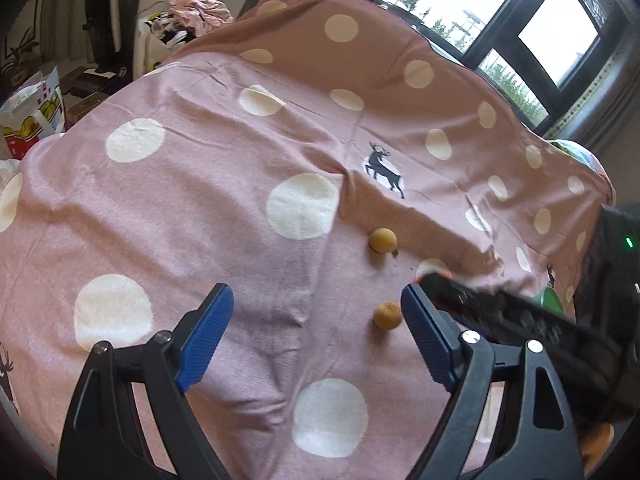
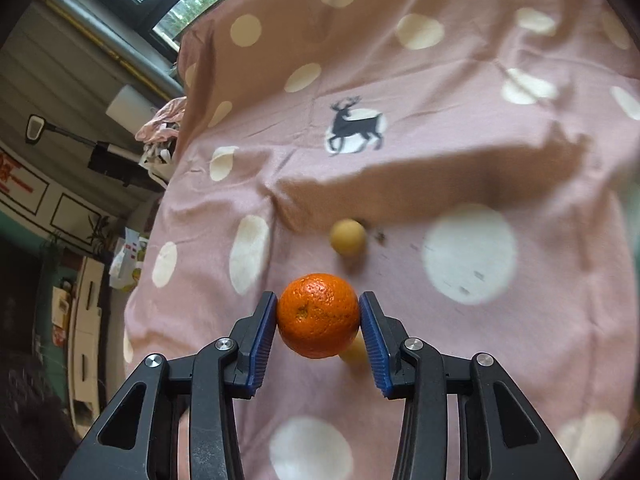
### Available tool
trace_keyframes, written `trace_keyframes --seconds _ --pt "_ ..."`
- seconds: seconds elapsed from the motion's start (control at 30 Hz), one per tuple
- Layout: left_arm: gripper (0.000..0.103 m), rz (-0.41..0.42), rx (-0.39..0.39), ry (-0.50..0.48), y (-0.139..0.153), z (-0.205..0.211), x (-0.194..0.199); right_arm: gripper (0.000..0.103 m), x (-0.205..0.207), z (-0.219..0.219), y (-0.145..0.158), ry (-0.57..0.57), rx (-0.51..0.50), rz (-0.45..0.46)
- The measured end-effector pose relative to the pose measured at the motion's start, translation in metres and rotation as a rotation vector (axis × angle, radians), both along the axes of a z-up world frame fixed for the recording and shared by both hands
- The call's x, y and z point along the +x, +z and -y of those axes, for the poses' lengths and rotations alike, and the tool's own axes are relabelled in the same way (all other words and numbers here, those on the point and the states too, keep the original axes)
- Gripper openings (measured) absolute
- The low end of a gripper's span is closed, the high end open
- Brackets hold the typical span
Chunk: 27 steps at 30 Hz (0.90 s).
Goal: Organize fruits
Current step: 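Close the right tool on the orange and lift it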
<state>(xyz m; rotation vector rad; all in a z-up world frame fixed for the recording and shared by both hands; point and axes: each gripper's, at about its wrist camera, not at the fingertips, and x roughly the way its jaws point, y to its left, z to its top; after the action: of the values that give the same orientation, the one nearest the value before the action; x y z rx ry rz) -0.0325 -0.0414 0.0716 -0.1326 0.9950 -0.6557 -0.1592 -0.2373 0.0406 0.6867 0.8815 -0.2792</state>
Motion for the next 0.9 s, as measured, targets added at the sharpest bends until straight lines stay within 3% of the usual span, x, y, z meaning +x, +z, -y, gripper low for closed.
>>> trace_keyframes --seconds 0.27,0.4,0.5,0.77,0.9 --pt "0.085 0.012 0.008 -0.089 0.000 0.026 -0.023 0.044 -0.057 0.009 -0.013 -0.089 -0.086 -0.125" --pt "0.083 0.015 0.036 -0.117 -0.005 0.037 -0.030 0.044 -0.062 0.023 -0.026 -0.098 -0.012 -0.139" --pt "0.081 0.032 0.076 -0.126 -0.008 0.043 -0.034 0.044 -0.066 0.026 -0.030 -0.118 -0.025 -0.167" --pt "0.078 -0.020 0.068 -0.172 -0.016 0.055 -0.040 0.045 -0.088 0.033 -0.010 -0.149 -0.053 -0.098" --pt "0.074 -0.046 0.035 -0.241 -0.018 0.067 -0.052 0.045 -0.100 0.046 -0.004 -0.189 -0.009 -0.027"
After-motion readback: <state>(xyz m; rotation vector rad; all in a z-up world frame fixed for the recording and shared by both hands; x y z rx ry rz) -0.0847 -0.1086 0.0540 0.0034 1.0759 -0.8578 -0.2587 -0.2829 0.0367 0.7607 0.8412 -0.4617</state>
